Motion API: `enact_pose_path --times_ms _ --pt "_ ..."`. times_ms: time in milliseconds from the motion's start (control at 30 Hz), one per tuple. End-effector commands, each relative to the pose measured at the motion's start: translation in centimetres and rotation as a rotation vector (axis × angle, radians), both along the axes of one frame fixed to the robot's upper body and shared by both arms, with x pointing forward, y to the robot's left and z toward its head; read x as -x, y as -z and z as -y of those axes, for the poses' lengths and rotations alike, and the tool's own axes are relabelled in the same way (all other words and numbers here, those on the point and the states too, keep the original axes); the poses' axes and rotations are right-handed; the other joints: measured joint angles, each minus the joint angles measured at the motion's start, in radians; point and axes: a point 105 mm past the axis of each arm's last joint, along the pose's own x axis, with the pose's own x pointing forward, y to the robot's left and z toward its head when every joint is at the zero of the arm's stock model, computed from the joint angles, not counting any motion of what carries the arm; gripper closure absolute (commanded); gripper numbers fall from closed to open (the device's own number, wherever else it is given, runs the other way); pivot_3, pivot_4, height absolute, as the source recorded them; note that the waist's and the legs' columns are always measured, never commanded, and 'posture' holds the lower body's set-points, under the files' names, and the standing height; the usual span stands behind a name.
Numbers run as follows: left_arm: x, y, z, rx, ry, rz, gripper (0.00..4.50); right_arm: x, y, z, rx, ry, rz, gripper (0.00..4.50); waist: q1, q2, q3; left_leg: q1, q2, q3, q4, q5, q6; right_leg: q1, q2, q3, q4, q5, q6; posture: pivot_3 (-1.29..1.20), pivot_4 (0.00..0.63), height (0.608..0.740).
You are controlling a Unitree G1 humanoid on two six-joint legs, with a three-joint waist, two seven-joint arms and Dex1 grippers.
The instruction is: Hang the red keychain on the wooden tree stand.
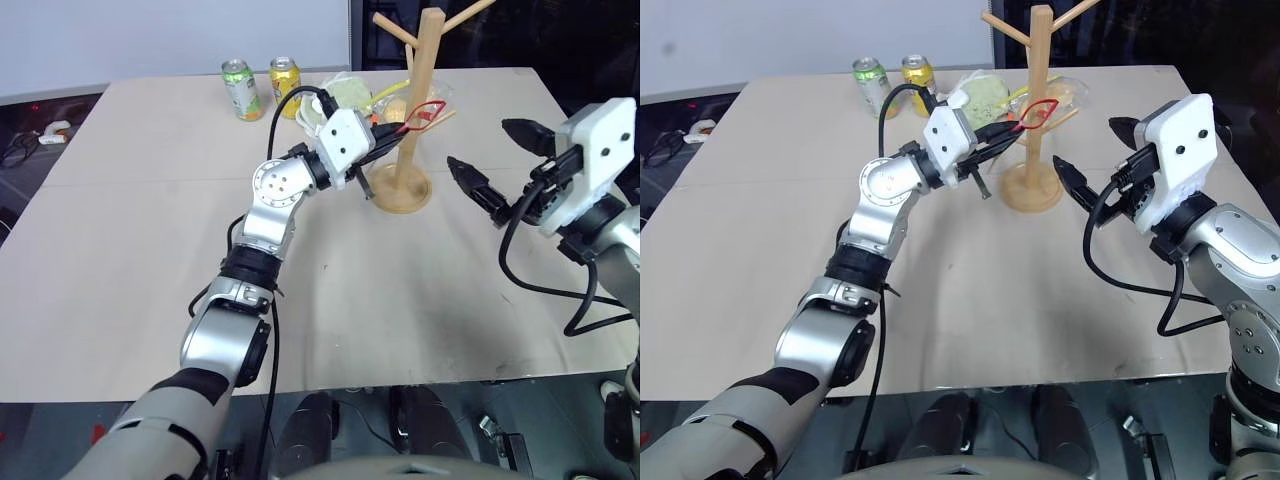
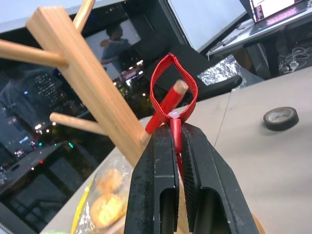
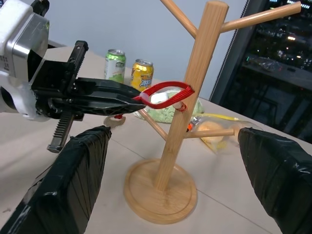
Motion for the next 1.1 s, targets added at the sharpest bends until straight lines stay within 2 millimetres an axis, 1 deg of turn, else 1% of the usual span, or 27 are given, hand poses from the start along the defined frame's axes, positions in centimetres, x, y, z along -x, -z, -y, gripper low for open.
enact_pose_path --times_ms 33,167,300,500,567,600,633,700,733,800,833,867,900,1000,1067,1100 --pt "0.5 -1.4 0.6 0.014 0.016 0.071 4.46 0.5 -0.6 0.0 0.002 0.005 0.037 0.00 -0.001 0.000 0.000 0.000 0.000 0.000 0.000 0.000 0.000 0.000 0.000 0.000 0.000 0.000 0.000 0.00 0.150 0.740" --pt "0.3 -0.9 0.7 -0.028 -0.004 0.096 4.46 0.4 -0.6 0.0 0.000 0.006 0.033 0.00 -0.001 0.000 0.000 0.000 0.000 0.000 0.000 0.000 0.000 0.000 0.000 0.000 0.000 0.000 0.000 0.00 0.150 0.740" --pt "-0.4 -0.3 0.5 -0.091 -0.062 0.124 4.46 0.4 -0.5 0.1 -0.002 0.007 0.031 0.00 0.000 0.000 0.000 0.000 0.000 0.000 0.000 0.000 0.000 0.000 0.000 0.000 0.000 0.000 0.000 0.00 0.150 0.740" --pt "-1.2 -0.7 0.2 -0.104 -0.118 0.140 4.46 0.2 -0.5 0.1 -0.010 0.011 0.029 0.00 0.000 0.000 0.000 0.000 0.000 0.000 0.000 0.000 0.000 0.000 0.000 0.000 0.000 0.000 0.000 0.00 0.150 0.740" --pt "-1.3 -0.8 0.1 -0.094 -0.120 0.133 3.78 0.2 -0.5 0.1 -0.011 0.011 0.029 0.00 0.000 0.000 0.000 0.000 0.000 0.000 0.000 0.000 0.000 0.000 0.000 0.000 0.000 0.000 0.000 0.00 0.150 0.740" --pt "-1.2 -0.9 0.1 -0.089 -0.116 0.127 3.53 0.2 -0.5 0.1 -0.012 0.011 0.029 0.00 0.000 0.000 0.000 0.000 0.000 0.000 0.000 0.000 0.000 0.000 0.000 0.000 0.000 0.000 0.000 0.00 0.150 0.740" --pt "-1.3 -0.8 -0.1 -0.085 -0.118 0.112 2.95 0.2 -0.4 0.1 -0.011 0.010 0.028 0.00 -0.001 0.000 0.000 0.000 0.000 0.000 0.000 0.000 0.000 0.000 0.000 0.000 0.000 0.000 0.000 0.00 0.150 0.740" --pt "-1.5 -0.7 -0.5 -0.073 -0.124 0.080 2.01 0.2 -0.4 0.2 -0.010 0.010 0.027 0.00 -0.001 0.000 0.000 0.000 0.000 0.000 0.000 0.000 0.000 0.000 0.000 0.000 0.000 0.000 0.000 0.00 0.150 0.740" --pt "-1.6 -0.8 -1.0 -0.065 -0.127 0.058 1.44 0.1 -0.3 0.2 -0.007 0.010 0.026 0.00 -0.001 0.000 0.000 0.000 0.000 0.000 0.000 0.000 0.000 0.000 0.000 0.000 0.000 0.000 0.000 0.00 0.150 0.740" --pt "-1.5 -0.9 -2.1 -0.037 -0.113 0.010 0.46 0.0 -0.2 0.4 -0.001 0.008 0.021 0.00 -0.004 0.000 0.000 0.000 0.000 0.000 0.000 0.000 0.000 0.000 0.000 0.000 0.001 0.000 0.000 0.00 0.150 0.740" --pt "-1.5 -1.1 -2.6 -0.024 -0.108 -0.010 0.06 0.0 -0.2 0.5 0.004 0.006 0.018 0.00 -0.005 0.000 0.000 0.000 0.000 0.000 0.000 0.000 0.000 0.000 0.000 0.000 0.001 0.000 0.000 0.00 0.150 0.740" --pt "-1.4 -1.2 -3.0 -0.017 -0.105 -0.021 0.06 -0.1 -0.1 0.5 0.008 0.004 0.016 0.00 -0.006 0.000 0.000 0.000 0.000 0.001 0.000 0.000 0.000 0.000 0.000 0.000 0.001 0.000 0.000 0.00 0.150 0.740" --pt "-1.5 -1.3 -4.0 0.002 -0.110 -0.062 0.06 -0.2 0.0 0.6 0.022 -0.001 0.009 0.00 -0.006 0.000 0.000 0.001 0.000 0.000 0.000 0.000 0.000 0.000 0.000 0.000 0.001 0.000 0.000 0.00 0.150 0.740" --pt "-1.0 -1.4 -7.2 0.038 -0.075 -0.264 0.06 -0.5 0.4 1.1 0.076 -0.030 -0.015 0.00 -0.010 0.000 0.000 0.000 0.001 0.000 0.000 0.000 0.000 -0.001 0.001 0.000 0.001 0.000 0.000 0.00 0.150 0.740" --pt "-0.4 -1.1 -9.2 0.025 -0.069 -0.420 0.06 -0.7 0.4 1.5 0.102 -0.053 -0.031 0.00 -0.018 0.000 0.000 0.000 0.001 0.000 0.000 0.000 0.000 -0.001 0.001 0.000 0.001 0.000 0.000 0.00 0.150 0.740" --pt "-0.1 -1.0 -9.8 0.015 -0.070 -0.476 0.06 -0.7 0.3 1.7 0.111 -0.062 -0.036 0.00 -0.022 0.000 0.000 0.000 0.001 0.000 0.000 0.000 0.000 -0.001 0.001 0.000 0.001 0.000 0.000 0.00 0.150 0.740"
